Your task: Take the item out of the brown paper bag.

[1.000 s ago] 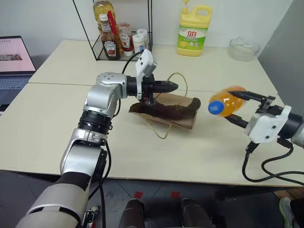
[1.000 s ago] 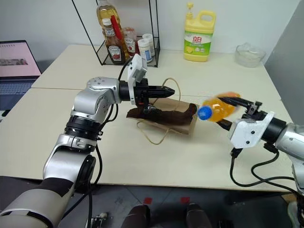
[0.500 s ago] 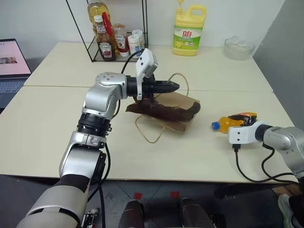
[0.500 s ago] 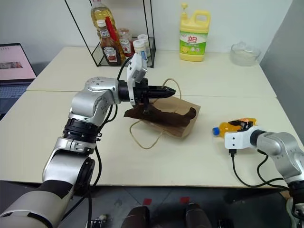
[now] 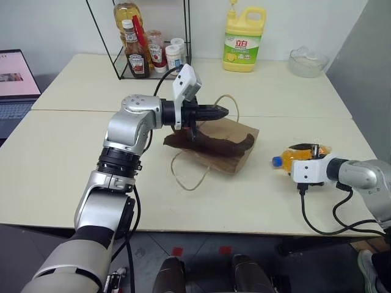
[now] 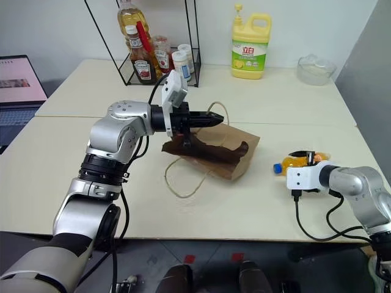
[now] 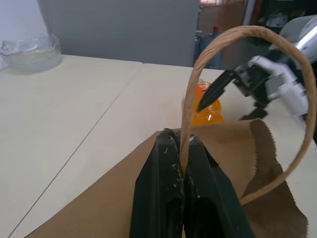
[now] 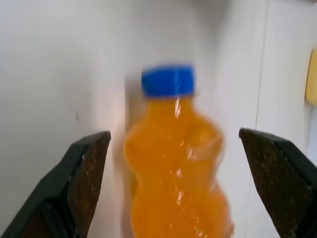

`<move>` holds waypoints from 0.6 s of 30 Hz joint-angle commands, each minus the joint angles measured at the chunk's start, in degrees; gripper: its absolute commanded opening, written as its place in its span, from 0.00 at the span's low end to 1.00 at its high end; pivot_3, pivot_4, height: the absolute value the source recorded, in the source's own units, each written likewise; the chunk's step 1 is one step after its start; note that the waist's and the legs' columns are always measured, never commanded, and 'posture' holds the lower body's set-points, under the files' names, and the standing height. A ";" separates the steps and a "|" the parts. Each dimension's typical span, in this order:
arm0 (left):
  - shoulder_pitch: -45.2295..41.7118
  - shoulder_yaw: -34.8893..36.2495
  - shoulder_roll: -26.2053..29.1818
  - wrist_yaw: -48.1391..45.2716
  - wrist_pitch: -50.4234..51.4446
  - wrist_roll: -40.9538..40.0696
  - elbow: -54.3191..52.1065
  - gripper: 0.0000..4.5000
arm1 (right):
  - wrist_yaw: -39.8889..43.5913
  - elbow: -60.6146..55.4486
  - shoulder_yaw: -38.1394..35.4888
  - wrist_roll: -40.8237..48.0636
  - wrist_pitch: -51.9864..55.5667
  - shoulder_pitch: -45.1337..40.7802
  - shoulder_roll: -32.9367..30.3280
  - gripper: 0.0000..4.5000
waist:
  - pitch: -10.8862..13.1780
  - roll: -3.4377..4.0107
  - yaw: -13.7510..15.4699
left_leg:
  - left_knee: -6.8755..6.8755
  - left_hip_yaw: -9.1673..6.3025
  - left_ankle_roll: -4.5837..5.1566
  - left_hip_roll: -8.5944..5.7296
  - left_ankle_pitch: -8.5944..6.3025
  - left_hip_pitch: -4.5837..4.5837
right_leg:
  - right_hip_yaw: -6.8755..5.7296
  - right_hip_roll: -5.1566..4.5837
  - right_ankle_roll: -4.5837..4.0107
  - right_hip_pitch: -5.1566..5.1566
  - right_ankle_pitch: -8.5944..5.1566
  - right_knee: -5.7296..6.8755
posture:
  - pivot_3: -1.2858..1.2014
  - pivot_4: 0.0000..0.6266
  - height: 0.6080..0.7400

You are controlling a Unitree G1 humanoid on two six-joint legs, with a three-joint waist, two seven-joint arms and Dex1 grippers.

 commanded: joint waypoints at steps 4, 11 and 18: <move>-5.54 3.77 -1.56 6.77 2.07 -0.50 3.19 0.00 | 4.47 -22.03 -8.41 25.72 26.69 -4.61 -0.73 0.98 | 0.00 0.00 0.30 | 0.03 -0.05 0.04 -0.01 -0.02 -0.02 | -0.05 -0.01 0.00 0.03 0.00 0.01 | 0.52 0.24 1.00; -13.17 5.42 -4.15 15.00 -1.79 2.34 16.02 0.09 | -1.46 -29.73 -10.44 41.01 47.82 -12.93 -0.56 1.00 | 0.00 0.00 0.73 | 0.03 -0.07 0.16 -0.04 -0.09 -0.04 | -0.07 -0.02 0.00 0.00 0.00 -0.01 | 0.52 0.24 1.00; -15.18 4.40 -4.57 14.56 -7.85 4.82 20.66 0.53 | -5.16 -29.06 -9.11 41.63 49.67 -15.21 -0.42 1.00 | 0.00 0.00 0.76 | -0.01 -0.05 0.16 -0.04 -0.09 -0.14 | -0.07 -0.02 0.00 -0.15 0.00 -0.02 | 0.52 0.24 1.00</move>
